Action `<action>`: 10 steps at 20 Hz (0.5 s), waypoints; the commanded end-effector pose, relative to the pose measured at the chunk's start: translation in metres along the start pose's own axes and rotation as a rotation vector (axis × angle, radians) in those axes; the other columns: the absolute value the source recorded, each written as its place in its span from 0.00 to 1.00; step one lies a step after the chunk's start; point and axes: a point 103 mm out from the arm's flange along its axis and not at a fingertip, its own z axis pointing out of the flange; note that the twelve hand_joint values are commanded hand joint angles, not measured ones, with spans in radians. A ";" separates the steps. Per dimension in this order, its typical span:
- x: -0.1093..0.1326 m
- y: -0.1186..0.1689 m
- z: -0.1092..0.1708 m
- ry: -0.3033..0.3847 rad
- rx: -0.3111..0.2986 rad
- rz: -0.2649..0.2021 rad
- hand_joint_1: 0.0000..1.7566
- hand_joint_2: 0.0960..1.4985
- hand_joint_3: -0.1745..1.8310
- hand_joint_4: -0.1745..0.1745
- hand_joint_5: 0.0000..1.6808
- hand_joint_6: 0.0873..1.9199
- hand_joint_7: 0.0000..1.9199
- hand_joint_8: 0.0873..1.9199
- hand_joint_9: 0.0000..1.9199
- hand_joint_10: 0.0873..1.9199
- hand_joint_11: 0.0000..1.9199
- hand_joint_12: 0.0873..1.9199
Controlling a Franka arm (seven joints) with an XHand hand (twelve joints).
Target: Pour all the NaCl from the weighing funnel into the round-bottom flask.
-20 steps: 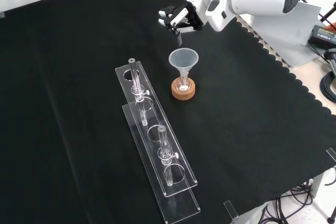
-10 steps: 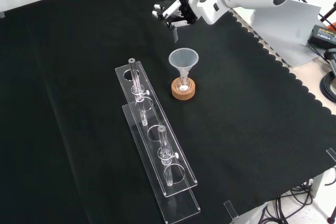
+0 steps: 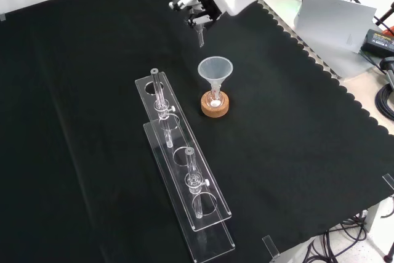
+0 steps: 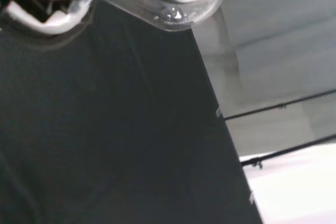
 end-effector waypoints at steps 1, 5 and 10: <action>-0.011 -0.003 0.015 0.161 0.017 0.120 0.66 0.26 0.54 1.00 0.88 0.18 0.97 0.00 0.74 0.05 0.24 0.69; -0.020 -0.007 0.030 0.258 0.036 0.214 0.66 0.26 0.54 1.00 0.88 0.18 0.97 0.00 0.74 0.05 0.24 0.69; -0.041 -0.012 0.059 0.375 0.073 0.385 0.66 0.25 0.54 1.00 0.88 0.18 0.97 0.00 0.74 0.05 0.24 0.68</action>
